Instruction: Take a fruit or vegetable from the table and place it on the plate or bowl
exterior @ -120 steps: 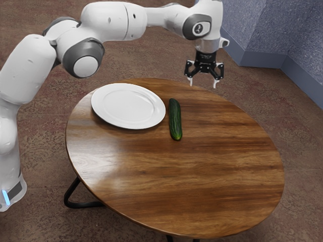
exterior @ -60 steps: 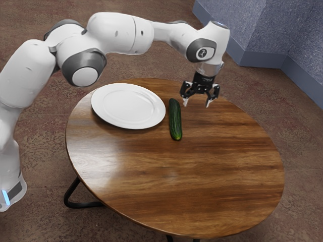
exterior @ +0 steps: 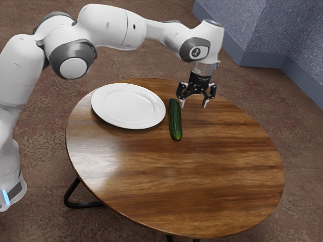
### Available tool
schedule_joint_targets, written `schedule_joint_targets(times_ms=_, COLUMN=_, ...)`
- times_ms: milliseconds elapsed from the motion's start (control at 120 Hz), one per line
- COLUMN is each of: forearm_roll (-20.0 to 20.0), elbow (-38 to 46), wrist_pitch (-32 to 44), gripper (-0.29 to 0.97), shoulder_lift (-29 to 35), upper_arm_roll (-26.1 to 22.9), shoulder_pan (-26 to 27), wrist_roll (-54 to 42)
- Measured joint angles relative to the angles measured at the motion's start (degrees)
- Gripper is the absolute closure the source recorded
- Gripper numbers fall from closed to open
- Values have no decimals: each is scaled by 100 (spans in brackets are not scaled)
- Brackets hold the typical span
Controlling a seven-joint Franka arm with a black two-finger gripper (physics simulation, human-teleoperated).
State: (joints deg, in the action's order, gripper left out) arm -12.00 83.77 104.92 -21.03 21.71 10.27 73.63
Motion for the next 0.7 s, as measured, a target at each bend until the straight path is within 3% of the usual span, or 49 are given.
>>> schedule_joint_targets(times_ms=317, forearm_roll=256, elbow=538, wrist_pitch=196, gripper=0, shoulder_lift=209, upper_arm_roll=-26, shoulder_pan=-34, wrist_roll=-361)
schedule_joint_targets(times_ms=700, forearm_roll=293, elbow=699, wrist_pitch=353, gripper=0, shoulder_lift=-14, upper_arm_roll=-30, shoulder_pan=-106, wrist_roll=-733)
